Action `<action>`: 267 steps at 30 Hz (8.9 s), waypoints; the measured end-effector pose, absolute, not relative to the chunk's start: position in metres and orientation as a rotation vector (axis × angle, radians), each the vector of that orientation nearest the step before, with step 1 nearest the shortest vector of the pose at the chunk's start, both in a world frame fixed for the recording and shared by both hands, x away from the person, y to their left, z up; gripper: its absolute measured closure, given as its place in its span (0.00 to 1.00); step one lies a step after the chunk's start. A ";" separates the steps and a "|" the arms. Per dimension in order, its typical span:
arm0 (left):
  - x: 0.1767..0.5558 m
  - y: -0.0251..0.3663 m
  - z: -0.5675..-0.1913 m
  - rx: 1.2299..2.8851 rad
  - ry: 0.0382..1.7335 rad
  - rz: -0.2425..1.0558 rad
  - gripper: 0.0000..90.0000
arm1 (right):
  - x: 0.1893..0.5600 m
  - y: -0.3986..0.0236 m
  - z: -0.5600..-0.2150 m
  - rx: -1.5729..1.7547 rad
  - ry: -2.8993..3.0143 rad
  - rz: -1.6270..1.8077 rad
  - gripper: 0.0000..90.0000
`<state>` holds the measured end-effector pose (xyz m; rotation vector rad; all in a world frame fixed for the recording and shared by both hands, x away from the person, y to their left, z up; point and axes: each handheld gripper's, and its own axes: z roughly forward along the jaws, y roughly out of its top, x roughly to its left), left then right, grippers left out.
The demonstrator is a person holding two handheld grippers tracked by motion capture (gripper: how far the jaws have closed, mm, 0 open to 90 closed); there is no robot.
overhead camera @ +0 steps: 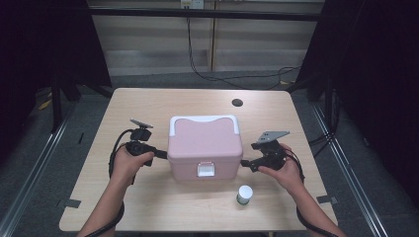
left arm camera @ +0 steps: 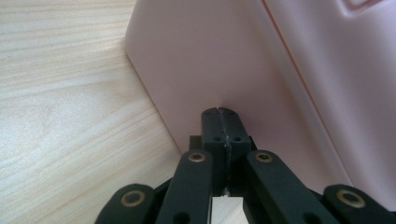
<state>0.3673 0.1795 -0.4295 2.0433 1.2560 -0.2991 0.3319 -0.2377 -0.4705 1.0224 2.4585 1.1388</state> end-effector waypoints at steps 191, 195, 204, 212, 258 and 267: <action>0.401 0.129 -0.337 2.095 1.198 -0.015 0.31 | 0.338 -0.182 -0.348 1.134 2.641 1.123 1.00; 0.399 0.131 -0.334 2.081 1.202 -0.014 0.33 | 0.338 -0.182 -0.348 1.135 2.637 1.127 1.00; 0.393 0.134 -0.328 2.089 1.192 -0.005 0.37 | 0.337 -0.180 -0.347 1.135 2.636 1.108 1.00; 0.386 0.138 -0.319 2.075 1.165 -0.009 0.40 | 0.337 -0.179 -0.348 1.144 2.625 1.110 1.00; 0.390 0.137 -0.310 2.156 1.284 -0.004 0.81 | 0.336 -0.208 -0.346 1.115 2.554 1.203 1.00; 0.394 0.141 -0.299 2.138 1.269 -0.011 0.81 | 0.336 -0.222 -0.343 1.141 2.529 1.175 1.00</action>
